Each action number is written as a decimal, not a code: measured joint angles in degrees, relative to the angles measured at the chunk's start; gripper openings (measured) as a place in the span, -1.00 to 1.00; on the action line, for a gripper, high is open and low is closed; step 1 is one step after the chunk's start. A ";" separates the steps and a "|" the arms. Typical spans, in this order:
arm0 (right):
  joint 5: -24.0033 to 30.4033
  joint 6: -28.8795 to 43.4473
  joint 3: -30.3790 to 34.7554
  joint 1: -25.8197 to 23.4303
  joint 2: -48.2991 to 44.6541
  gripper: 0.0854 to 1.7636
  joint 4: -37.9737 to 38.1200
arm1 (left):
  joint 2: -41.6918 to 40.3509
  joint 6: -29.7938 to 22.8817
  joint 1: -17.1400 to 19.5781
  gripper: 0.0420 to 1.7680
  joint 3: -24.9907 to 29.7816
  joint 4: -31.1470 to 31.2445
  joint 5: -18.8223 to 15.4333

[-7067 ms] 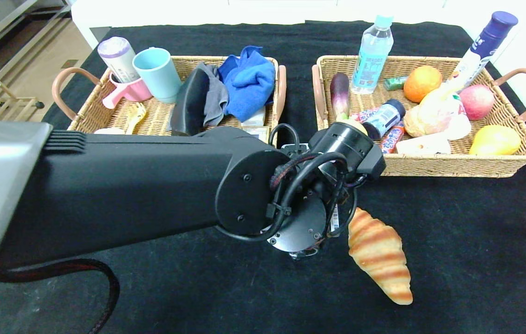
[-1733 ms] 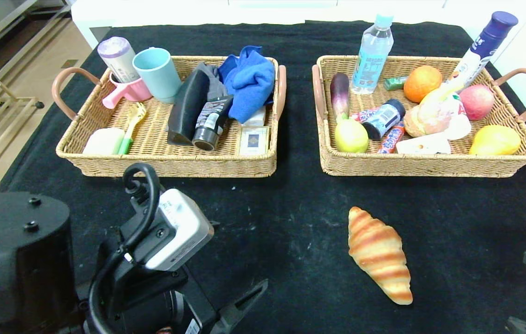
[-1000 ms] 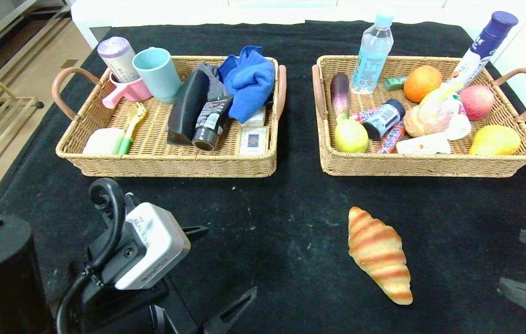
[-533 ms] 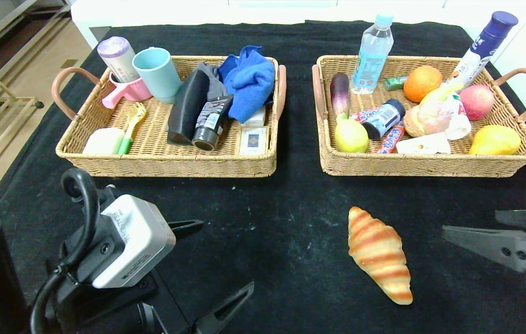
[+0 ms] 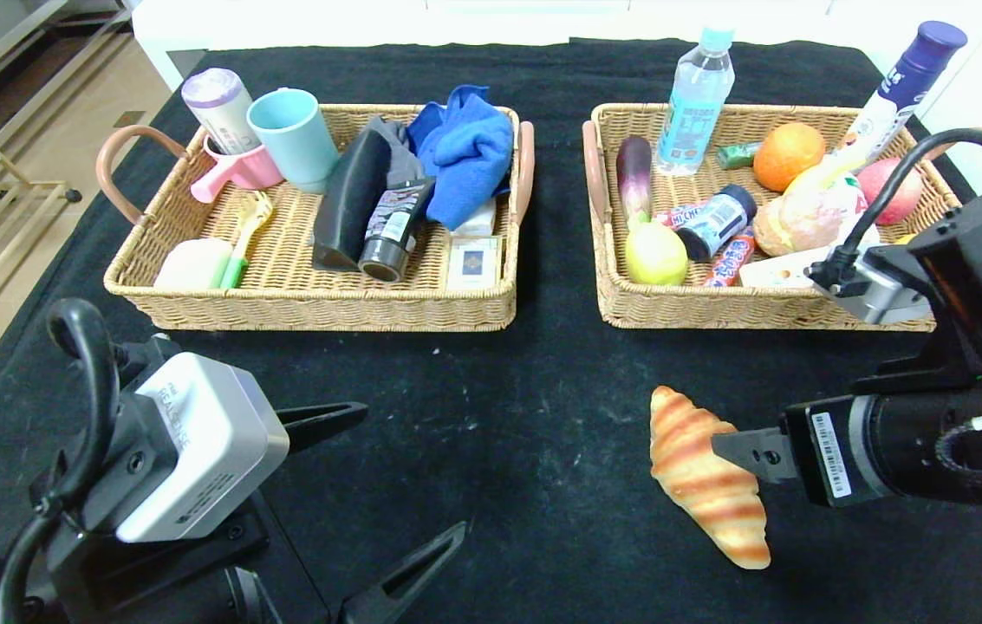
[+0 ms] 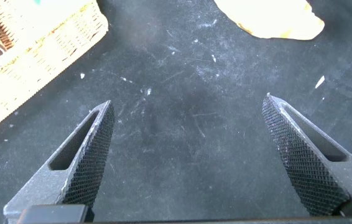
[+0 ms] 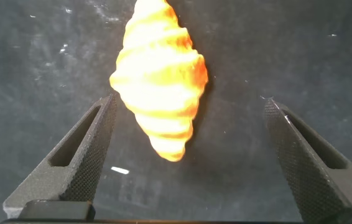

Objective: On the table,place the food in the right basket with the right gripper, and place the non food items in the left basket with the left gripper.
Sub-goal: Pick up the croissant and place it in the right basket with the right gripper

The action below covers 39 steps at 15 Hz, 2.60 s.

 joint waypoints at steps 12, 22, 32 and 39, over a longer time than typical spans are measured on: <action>-2.35 3.43 -8.28 4.17 10.34 0.94 6.34 | -2.05 0.26 0.52 0.94 0.52 -0.02 0.39; -3.86 3.56 -8.28 3.84 12.70 0.94 5.96 | -3.73 1.02 0.46 0.94 0.43 0.32 0.20; -3.86 4.67 -8.13 3.27 14.86 0.94 5.42 | -3.40 0.91 0.60 0.94 0.69 0.43 0.21; -3.82 4.69 -7.73 3.18 15.30 0.94 4.88 | -2.93 0.80 0.71 0.94 0.80 0.34 0.28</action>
